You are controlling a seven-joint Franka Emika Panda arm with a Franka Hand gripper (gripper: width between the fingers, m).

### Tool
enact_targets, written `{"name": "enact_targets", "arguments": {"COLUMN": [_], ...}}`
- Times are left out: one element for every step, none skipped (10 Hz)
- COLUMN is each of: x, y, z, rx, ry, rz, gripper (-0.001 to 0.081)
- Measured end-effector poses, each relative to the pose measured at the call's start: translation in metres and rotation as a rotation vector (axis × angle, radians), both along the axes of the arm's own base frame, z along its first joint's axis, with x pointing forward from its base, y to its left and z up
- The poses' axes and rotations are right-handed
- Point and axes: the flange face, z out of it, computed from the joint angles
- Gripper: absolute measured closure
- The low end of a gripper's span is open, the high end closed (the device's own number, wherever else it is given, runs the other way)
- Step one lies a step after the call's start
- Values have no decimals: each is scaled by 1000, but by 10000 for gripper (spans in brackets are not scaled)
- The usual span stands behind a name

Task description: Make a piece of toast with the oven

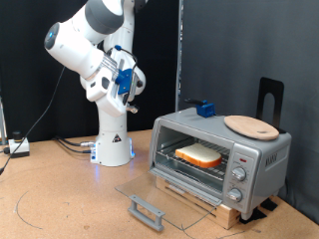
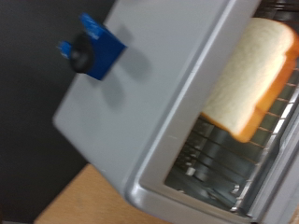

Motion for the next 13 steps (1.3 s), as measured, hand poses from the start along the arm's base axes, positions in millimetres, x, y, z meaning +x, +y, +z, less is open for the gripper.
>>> {"name": "enact_targets", "arguments": {"x": [3, 5, 8, 12, 15, 14, 10, 10, 13, 18, 23, 28, 32], "y": [-11, -25, -38, -52, -59, -58, -54, -54, -60, -67, -73, -82, -90], "z": [-2, -8, -16, -25, -30, -30, -28, -26, -32, -42, -53, -67, -80], "rx": [26, 42, 41, 19, 14, 21, 49, 77, 89, 100, 106, 87, 48], "ry": [42, 98, 147, 181, 213, 204, 219, 227, 266, 321, 385, 414, 417], "rz": [-42, -99, -160, -237, -285, -266, -223, -211, -234, -265, -299, -335, -356], "gripper": [-3, -3, -3, -3, -3, -3, -3, -3, -3, -3, -3, -3, -3]}}
